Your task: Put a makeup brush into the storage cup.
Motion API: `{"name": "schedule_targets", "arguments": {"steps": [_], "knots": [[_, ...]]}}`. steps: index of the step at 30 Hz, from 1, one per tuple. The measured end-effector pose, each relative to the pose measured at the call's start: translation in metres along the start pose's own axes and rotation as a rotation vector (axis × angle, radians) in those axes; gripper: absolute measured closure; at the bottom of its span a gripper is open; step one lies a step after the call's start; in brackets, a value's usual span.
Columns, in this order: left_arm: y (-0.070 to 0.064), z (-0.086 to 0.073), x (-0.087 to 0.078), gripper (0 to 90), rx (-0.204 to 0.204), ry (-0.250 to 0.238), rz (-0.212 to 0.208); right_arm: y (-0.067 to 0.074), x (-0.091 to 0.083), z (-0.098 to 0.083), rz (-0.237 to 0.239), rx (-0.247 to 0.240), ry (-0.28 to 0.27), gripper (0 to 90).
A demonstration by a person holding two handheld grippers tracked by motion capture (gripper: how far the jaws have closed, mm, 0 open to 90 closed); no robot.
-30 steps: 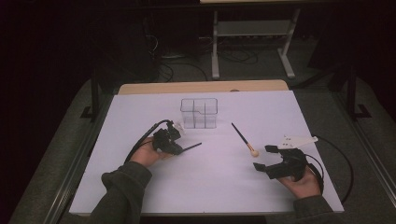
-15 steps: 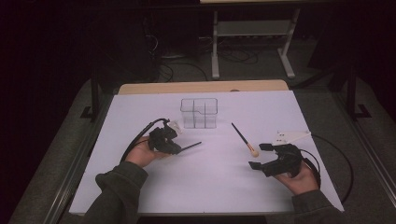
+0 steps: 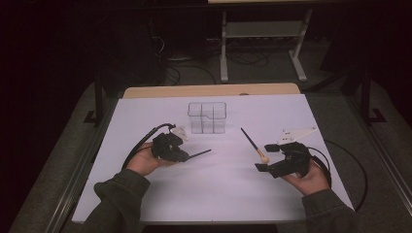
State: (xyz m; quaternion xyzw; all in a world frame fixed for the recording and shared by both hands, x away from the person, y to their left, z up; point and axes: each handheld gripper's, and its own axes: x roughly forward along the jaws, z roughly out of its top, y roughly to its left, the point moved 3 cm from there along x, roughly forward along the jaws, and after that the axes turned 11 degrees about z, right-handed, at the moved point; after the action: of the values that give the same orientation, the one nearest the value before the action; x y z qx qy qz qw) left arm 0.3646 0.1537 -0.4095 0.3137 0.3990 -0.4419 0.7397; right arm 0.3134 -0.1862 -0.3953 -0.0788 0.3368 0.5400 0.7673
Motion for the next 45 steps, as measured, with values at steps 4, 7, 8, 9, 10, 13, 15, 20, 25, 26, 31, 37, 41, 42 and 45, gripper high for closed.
{"name": "schedule_targets", "arguments": {"steps": [4, 7, 8, 9, 10, 13, 15, 20, 25, 26, 31, 37, 41, 42, 45], "knots": [[-0.004, 0.0, -0.005, 83.4, 0.009, -0.01, -0.01, 0.002, 0.003, 0.007, 0.008, -0.016, 0.018, 21.0], [-0.008, 0.003, -0.008, 83.4, 0.031, -0.032, -0.017, 0.005, 0.009, 0.015, 0.023, -0.032, 0.044, 21.6], [-0.008, 0.003, -0.008, 83.4, 0.031, -0.032, -0.017, 0.005, 0.009, 0.015, 0.023, -0.032, 0.044, 21.6], [-0.012, 0.004, -0.01, 83.4, 0.041, -0.035, -0.022, 0.006, 0.013, 0.02, 0.033, -0.04, 0.051, 21.9], [-0.013, 0.005, -0.011, 83.4, 0.047, -0.04, -0.022, 0.006, 0.015, 0.022, 0.041, -0.045, 0.055, 22.3], [-0.019, 0.009, -0.014, 83.4, 0.064, -0.051, -0.028, 0.008, 0.02, 0.03, 0.06, -0.053, 0.066, 22.8], [-0.021, 0.011, -0.015, 83.4, 0.069, -0.057, -0.029, 0.009, 0.022, 0.032, 0.064, -0.056, 0.068, 22.9], [-0.03, 0.019, -0.022, 83.4, 0.113, -0.078, -0.038, 0.014, 0.032, 0.044, 0.097, -0.084, 0.099, 25.1], [-0.038, 0.024, -0.027, 83.4, 0.14, -0.096, -0.048, 0.017, 0.04, 0.05, 0.115, -0.118, 0.119, 26.5], [-0.04, 0.025, -0.028, 83.4, 0.147, -0.099, -0.053, 0.017, 0.043, 0.052, 0.125, -0.131, 0.127, 26.9], [-0.046, 0.029, -0.03, 83.4, 0.174, -0.108, -0.061, 0.021, 0.05, 0.056, 0.157, -0.132, 0.145, 27.8], [-0.053, 0.036, -0.03, 83.4, 0.198, -0.119, -0.068, 0.025, 0.058, 0.061, 0.191, -0.168, 0.168, 31.3], [-0.056, 0.038, -0.03, 83.4, 0.209, -0.121, -0.07, 0.027, 0.062, 0.064, 0.21, -0.182, 0.183, 34.0], [-0.057, 0.039, -0.031, 83.4, 0.206, -0.126, -0.071, 0.028, 0.063, 0.064, 0.214, -0.184, 0.187, 35.0], [-0.06, 0.042, -0.03, 83.4, 0.225, -0.125, -0.078, 0.03, 0.067, 0.066, 0.241, -0.2, 0.2, 39.4]]}}
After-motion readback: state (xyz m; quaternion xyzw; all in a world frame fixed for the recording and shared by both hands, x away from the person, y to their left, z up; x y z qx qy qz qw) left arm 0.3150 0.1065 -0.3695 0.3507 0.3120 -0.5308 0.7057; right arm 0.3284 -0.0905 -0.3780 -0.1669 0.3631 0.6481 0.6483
